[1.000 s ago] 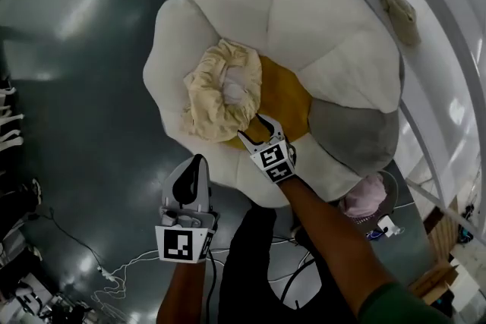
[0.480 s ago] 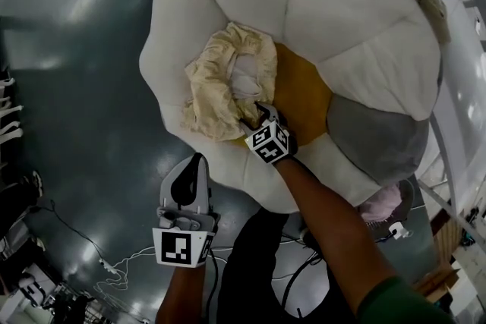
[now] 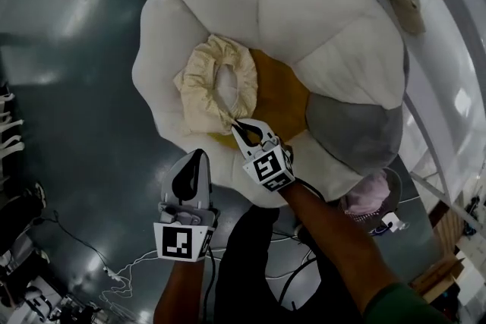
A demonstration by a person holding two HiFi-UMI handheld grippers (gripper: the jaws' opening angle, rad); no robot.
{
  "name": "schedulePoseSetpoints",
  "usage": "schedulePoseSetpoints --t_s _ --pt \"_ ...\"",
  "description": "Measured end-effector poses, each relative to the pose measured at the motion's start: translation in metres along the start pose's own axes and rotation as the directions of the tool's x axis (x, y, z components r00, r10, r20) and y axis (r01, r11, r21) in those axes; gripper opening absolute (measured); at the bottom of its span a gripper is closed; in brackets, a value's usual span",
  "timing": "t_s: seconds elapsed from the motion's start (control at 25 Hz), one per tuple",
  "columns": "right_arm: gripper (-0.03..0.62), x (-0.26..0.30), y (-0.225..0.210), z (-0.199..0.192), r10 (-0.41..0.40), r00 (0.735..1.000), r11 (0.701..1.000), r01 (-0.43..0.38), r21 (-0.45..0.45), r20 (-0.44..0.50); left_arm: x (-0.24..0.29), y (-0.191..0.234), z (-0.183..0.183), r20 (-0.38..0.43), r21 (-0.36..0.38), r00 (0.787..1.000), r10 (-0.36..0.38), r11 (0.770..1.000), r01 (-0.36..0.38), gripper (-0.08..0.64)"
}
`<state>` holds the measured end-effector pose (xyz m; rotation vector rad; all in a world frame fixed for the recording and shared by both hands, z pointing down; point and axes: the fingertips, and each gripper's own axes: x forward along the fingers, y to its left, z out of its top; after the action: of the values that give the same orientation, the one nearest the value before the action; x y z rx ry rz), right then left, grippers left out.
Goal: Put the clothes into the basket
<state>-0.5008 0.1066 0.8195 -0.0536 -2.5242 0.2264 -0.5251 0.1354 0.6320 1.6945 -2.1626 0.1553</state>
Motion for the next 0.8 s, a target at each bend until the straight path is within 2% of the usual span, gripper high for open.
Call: schedulePoseSetpoints --t_s 0.24,0.36,0.56,0.8 --pt "0.025 -0.105 0.011 0.082 -0.034 0.986 0.999 0.035 -0.007 0.162 0.005 -0.038 0.053 0.048 0.022 0.998 -0.036 0.999 0.035 0.000" --pt "0.025 -0.158 0.012 0.115 -0.044 0.978 0.999 0.048 -0.018 0.204 0.004 -0.060 0.076 0.057 0.027 0.997 -0.052 0.998 0.051 0.000" --pt "0.025 -0.263 0.011 0.128 -0.096 0.969 0.995 0.102 -0.011 0.229 -0.001 -0.122 0.099 0.053 0.051 0.992 -0.111 0.993 0.108 0.000" --pt "0.025 -0.357 0.010 0.138 -0.179 0.960 0.984 0.180 0.018 0.213 0.000 -0.171 0.123 0.036 0.072 0.982 -0.188 0.980 0.185 0.000"
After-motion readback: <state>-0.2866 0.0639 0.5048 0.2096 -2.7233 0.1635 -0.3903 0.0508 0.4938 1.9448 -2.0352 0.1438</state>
